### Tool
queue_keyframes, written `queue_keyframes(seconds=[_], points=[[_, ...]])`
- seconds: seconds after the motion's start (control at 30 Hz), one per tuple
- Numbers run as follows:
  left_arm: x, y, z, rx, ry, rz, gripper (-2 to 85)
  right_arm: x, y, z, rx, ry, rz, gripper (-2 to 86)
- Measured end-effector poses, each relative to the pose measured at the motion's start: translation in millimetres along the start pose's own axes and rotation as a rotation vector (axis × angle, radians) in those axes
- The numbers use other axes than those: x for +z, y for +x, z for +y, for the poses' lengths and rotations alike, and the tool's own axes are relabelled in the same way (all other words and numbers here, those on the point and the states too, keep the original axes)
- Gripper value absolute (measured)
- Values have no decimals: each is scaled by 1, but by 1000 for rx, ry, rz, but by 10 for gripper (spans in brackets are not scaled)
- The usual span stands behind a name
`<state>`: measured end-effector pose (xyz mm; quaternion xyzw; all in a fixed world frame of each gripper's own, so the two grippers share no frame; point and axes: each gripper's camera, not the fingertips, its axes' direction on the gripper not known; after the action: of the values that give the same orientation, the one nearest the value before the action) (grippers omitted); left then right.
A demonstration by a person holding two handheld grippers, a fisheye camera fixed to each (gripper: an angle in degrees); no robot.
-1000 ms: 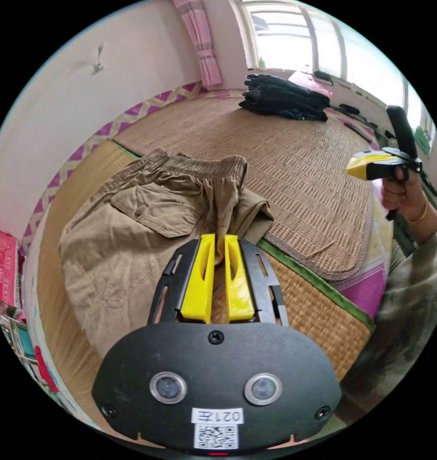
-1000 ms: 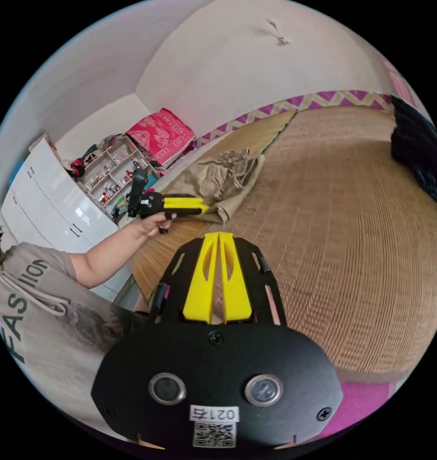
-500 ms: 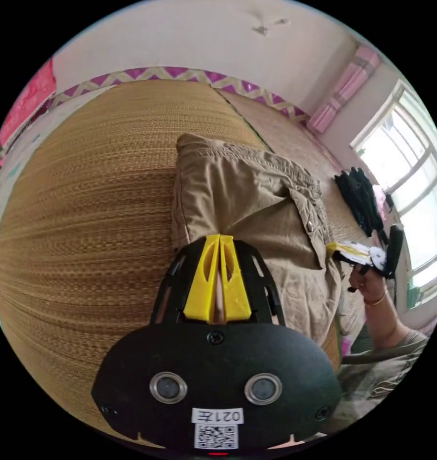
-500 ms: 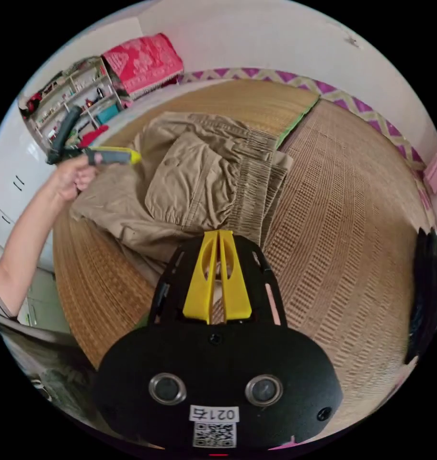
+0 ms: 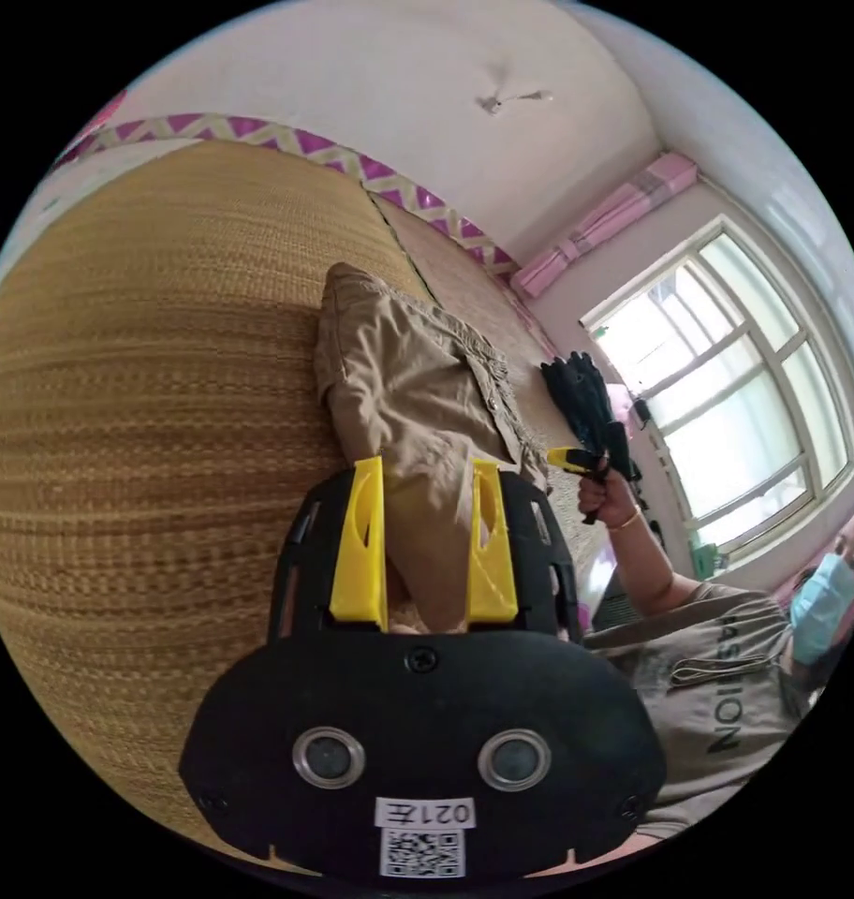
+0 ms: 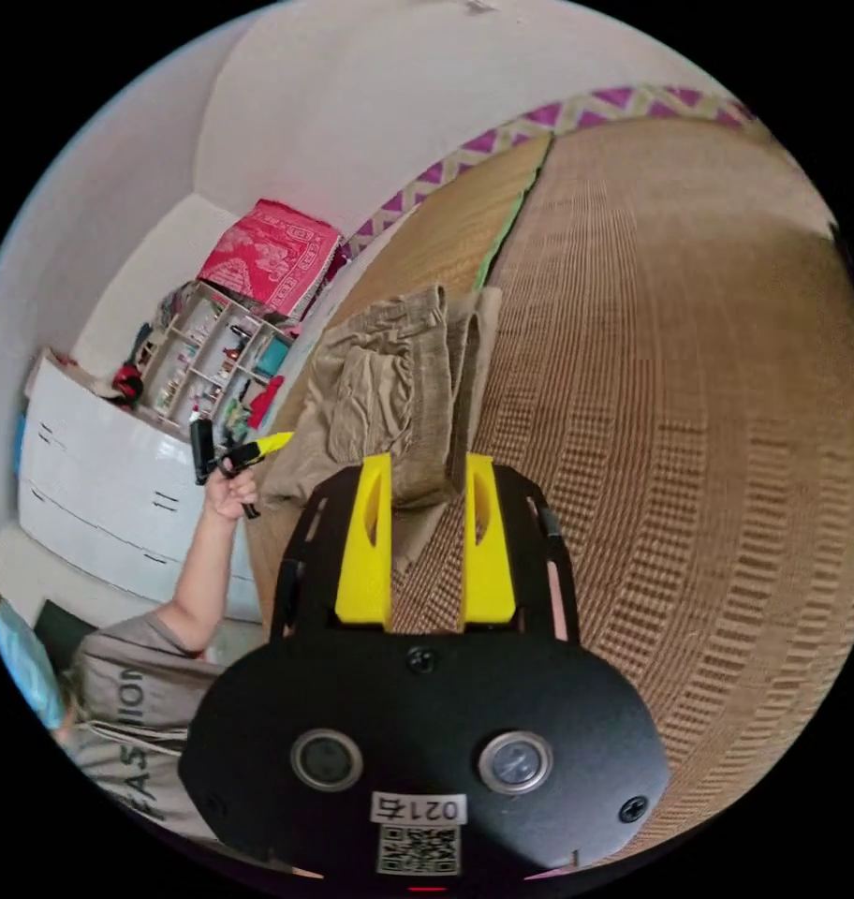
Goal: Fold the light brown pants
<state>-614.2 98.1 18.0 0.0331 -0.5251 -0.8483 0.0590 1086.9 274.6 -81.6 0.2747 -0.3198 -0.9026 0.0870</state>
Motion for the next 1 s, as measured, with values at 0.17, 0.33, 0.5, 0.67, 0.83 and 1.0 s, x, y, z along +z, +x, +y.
queue_keyframes(seconds=[0.17, 0.33, 0.5, 0.67, 0.83, 1.0], points=[[19, -48, 52, -141, -20, -122, 168, 42, 82, 5, 226, -60, -230, 133], [81, -74, 93, -161, -102, 38, 134, 46, 121, 0, 299, -47, -262, 132], [123, -99, 125, -196, -117, 177, 117, 62, 126, -1, 281, -87, -238, 133], [147, -118, 178, -221, -70, 223, 52, 90, 129, -28, 315, -109, -233, 111], [133, -114, 223, -237, 53, 228, 39, 85, 110, -70, 270, -93, -237, 69], [74, -136, 257, -289, 216, 196, 38, 118, 20, -166, 118, -127, -126, 66]])
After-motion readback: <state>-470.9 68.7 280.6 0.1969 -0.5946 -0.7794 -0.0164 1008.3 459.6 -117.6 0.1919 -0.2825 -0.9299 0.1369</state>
